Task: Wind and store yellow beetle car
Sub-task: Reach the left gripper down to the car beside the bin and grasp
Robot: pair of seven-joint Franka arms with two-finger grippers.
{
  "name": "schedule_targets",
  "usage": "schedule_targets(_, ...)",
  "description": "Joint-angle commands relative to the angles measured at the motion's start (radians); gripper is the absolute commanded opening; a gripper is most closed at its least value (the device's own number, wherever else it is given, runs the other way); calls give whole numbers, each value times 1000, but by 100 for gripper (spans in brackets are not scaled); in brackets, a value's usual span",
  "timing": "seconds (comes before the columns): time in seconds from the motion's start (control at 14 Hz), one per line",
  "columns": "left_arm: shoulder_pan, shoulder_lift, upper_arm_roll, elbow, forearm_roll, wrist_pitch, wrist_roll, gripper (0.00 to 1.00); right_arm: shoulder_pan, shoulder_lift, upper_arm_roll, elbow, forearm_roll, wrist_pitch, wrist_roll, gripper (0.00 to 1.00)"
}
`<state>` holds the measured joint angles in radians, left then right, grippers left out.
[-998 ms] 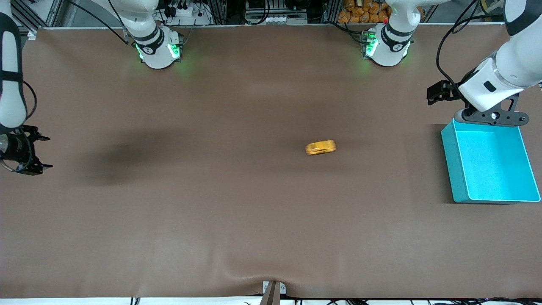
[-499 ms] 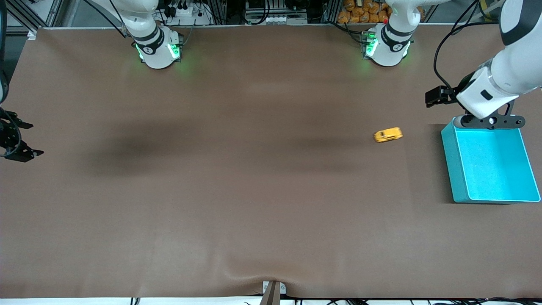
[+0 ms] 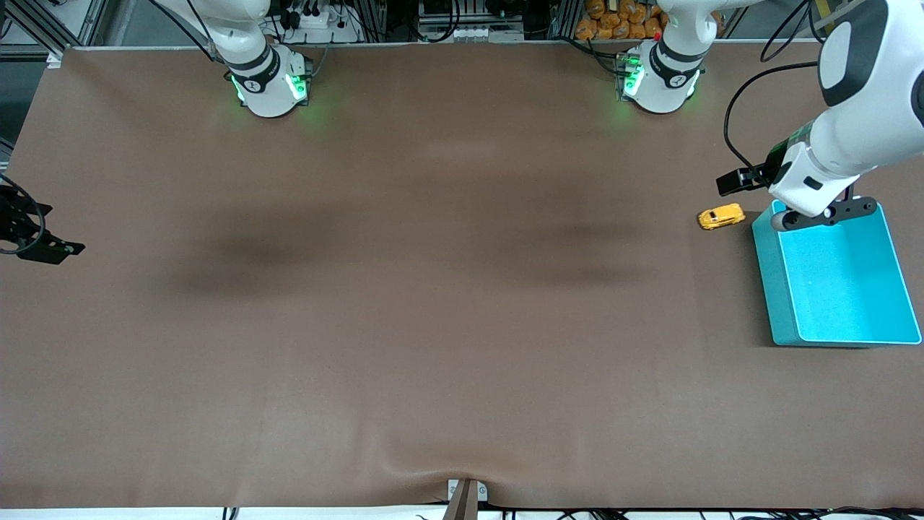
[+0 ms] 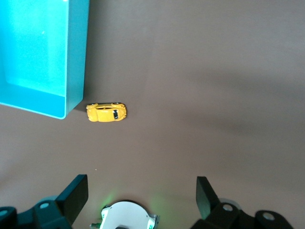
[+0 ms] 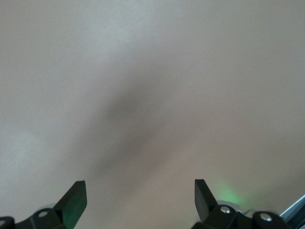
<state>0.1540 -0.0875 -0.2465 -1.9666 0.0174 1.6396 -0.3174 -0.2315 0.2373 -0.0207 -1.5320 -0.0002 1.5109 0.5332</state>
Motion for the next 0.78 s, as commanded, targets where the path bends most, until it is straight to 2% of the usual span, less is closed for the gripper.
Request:
schedule_targets(0.0,21,-78,-13,-139,-14,78,-116,100,0,-3,11,27,15,-50,-112,100)
schedule_targets(0.29,21,-78,-14,-260,-14,175,-310,100,-2,-12,10,85,49,-139,-324,100)
schedule_targets(0.43,22,-78,-13,-311,-14,229,-395,100,6,-10,8,122,136,-173,-329,100)
schedule_targets(0.57,29,-77,-13,-351,-14,278,-501,100,43,-10,7,122,115,-195,-393,100)
schedule_targets(0.71,68,-77,-13,-385,-14,333,-583,100,54,-35,10,124,115,-222,-571,100)
